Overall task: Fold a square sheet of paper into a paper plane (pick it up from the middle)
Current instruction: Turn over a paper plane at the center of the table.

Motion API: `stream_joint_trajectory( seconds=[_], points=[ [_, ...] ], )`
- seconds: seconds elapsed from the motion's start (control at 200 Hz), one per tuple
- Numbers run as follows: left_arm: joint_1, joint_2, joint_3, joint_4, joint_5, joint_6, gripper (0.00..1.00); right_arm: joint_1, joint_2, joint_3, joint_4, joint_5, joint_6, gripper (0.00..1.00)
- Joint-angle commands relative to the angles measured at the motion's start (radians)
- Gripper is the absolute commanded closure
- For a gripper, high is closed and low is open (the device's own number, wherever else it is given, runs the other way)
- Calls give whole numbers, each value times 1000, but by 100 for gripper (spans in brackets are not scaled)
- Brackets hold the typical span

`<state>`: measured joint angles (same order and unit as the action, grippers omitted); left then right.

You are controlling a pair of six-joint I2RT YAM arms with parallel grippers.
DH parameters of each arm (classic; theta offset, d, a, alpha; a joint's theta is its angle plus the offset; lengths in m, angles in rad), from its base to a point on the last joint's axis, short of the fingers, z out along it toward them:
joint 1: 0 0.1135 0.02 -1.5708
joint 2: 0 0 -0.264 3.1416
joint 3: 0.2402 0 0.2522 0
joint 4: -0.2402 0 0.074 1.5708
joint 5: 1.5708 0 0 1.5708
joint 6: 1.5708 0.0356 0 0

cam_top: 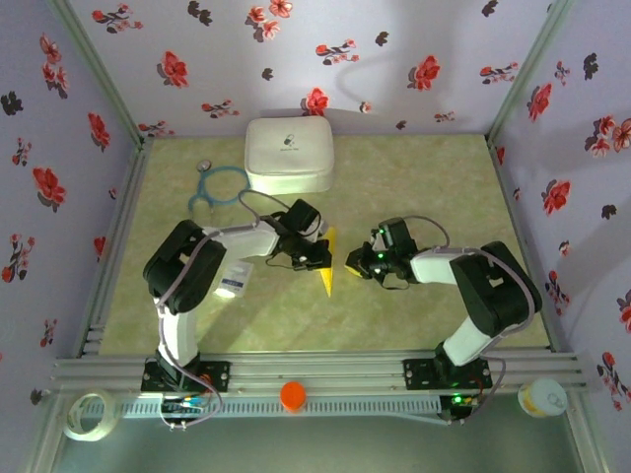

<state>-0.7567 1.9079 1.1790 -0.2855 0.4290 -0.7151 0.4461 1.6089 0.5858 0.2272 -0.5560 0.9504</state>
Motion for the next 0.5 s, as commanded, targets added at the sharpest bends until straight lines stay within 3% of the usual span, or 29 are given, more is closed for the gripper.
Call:
stream_joint_trajectory(
  seconds=[0.0, 0.21, 0.495],
  points=[
    [-9, -47, 56, -182, -164, 47, 99, 2, -27, -13, -39, 39, -16, 85],
    [-31, -27, 164, -381, -341, 80, 100, 3, -24, -15, -42, 48, -15, 85],
    [-50, 13, 215, -466, -424, 83, 100, 2, -24, -17, -42, 51, -12, 85]
  ],
)
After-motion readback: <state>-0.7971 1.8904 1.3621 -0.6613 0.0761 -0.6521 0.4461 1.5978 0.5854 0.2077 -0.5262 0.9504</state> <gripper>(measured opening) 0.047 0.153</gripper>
